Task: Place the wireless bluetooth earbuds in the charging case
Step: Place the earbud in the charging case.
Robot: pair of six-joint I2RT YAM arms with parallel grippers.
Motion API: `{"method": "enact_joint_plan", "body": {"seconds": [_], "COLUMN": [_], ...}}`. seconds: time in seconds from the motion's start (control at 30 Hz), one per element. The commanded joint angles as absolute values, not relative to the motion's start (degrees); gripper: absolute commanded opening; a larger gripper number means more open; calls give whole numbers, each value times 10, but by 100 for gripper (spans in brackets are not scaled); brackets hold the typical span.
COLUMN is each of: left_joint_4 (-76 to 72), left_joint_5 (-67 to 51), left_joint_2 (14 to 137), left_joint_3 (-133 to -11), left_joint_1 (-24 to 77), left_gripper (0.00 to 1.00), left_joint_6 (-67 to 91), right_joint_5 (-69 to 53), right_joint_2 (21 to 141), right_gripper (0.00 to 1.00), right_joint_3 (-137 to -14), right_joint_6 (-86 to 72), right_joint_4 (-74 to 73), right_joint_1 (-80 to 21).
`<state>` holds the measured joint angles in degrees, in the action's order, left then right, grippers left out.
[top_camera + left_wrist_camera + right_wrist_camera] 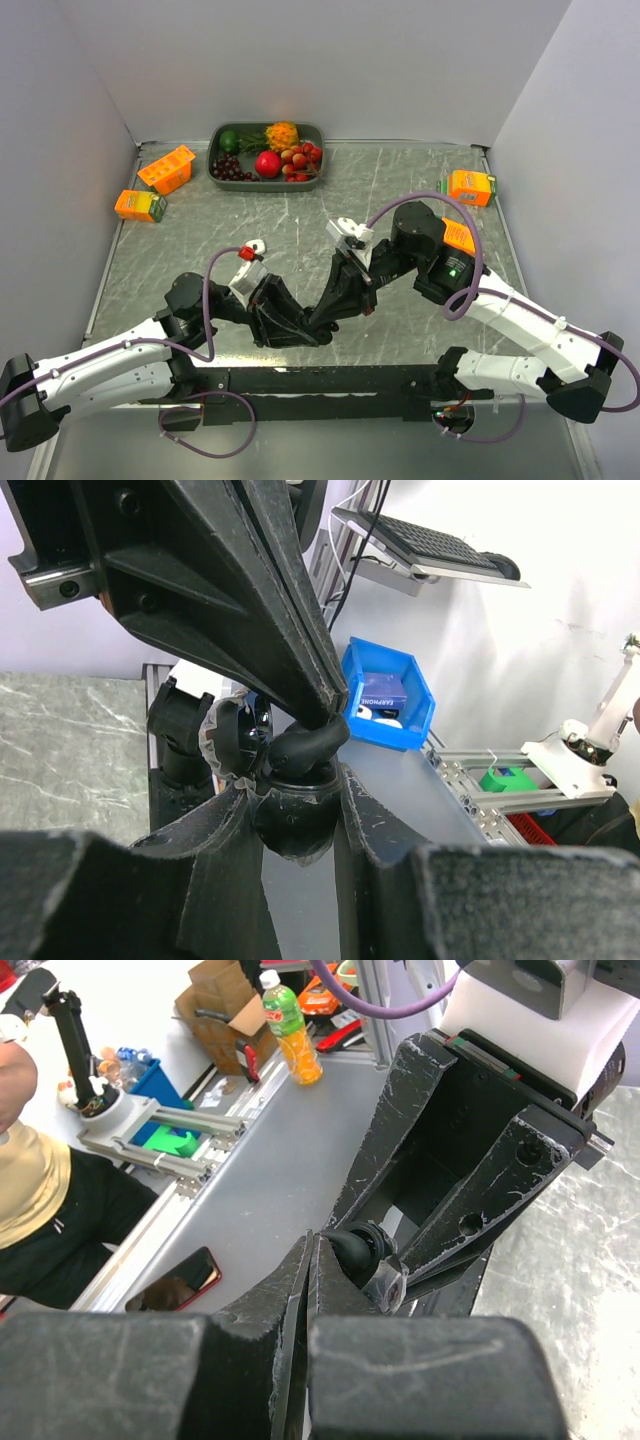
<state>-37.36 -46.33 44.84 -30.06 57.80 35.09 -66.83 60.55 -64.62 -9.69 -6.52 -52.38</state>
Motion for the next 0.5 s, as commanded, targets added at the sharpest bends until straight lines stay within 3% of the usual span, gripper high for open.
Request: {"method": "enact_joint_plan", "body": {"seconds": [0.0, 0.17, 0.47], "left_joint_4": [-433, -429, -419], "left_joint_5": [-472, -468, -463], "left_joint_2": [432, 435, 434], "left_joint_3": [-334, -333, -330], "left_joint_1": [583, 582, 583], "left_gripper": [1, 1, 1], "left_joint_6": [342, 341, 336], "right_joint_5": [-628, -614, -595], "right_joint_2": [609, 608, 606], "right_gripper": [8, 23, 35], "right_joint_3": [-664, -668, -679], "right_joint_6": [-68, -69, -69], "right_joint_4": [-105, -110, -113], "right_joint_1": [-524, -523, -523]}}
